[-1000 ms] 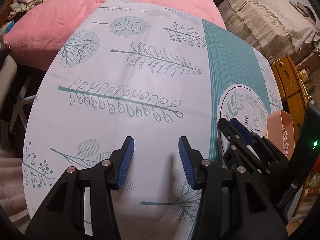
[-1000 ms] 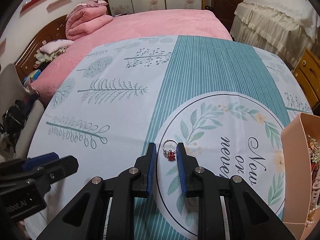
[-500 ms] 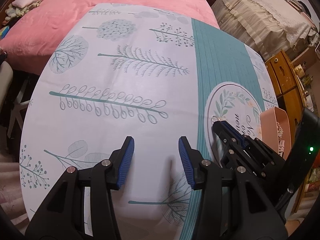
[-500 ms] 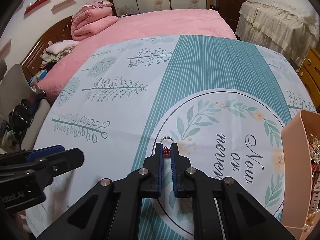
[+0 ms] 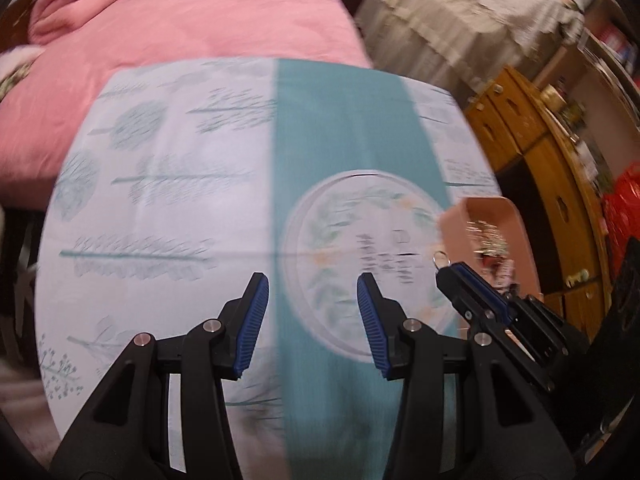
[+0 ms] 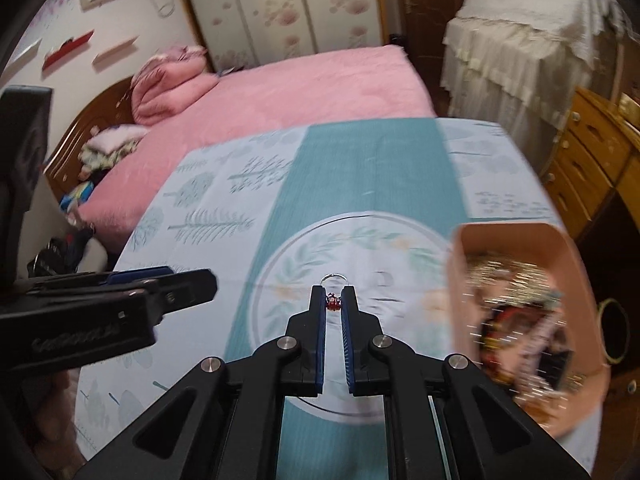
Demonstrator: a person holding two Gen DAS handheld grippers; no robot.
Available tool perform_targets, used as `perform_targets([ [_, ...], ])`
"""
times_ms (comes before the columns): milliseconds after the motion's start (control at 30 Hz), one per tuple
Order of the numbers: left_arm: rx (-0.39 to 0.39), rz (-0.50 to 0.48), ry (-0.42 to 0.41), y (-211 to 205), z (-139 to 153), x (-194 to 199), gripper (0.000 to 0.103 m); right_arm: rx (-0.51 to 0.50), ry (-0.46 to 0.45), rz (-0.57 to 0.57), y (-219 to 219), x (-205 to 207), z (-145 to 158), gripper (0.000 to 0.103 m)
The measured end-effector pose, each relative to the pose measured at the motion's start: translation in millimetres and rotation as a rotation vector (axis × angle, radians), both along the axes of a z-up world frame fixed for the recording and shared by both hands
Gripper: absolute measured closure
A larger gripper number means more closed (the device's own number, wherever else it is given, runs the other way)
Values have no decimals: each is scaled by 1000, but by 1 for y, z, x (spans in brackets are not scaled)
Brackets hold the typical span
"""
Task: Organize jewelry
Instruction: 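Carry the ring into the pink box and open the right tool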
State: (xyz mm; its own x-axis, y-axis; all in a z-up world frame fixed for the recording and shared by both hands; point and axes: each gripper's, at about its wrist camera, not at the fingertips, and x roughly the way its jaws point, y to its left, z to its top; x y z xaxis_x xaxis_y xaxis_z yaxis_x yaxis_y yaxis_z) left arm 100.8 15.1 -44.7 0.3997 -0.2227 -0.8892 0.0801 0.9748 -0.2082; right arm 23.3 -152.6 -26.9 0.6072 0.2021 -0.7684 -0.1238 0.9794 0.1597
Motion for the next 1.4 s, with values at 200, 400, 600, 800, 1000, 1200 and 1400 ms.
perform_targets([
  [200,-8,-137,-9,-73,5,3,60,-26,-17,-120,-67,-24,13,96],
  [400,-1,-256,-10,-137,4,-1,60,-54,11,-230,-132,-38,7,95],
  [600,28,-287,0,-168,-4,-4,57,-69,44,-259,-171,-46,-5,95],
  [800,46,-261,36,-177,-19,0,38,-58,99,-232,-173,-40,-19,94],
  [1000,63,-230,36,-180,-22,2,28,-33,116,-214,-172,-39,-24,83],
  [1200,73,-180,62,-165,-21,0,22,-24,129,-167,-163,-38,-18,81],
  [1400,76,-148,60,-141,-2,-14,22,27,137,-167,-162,-45,6,66],
])
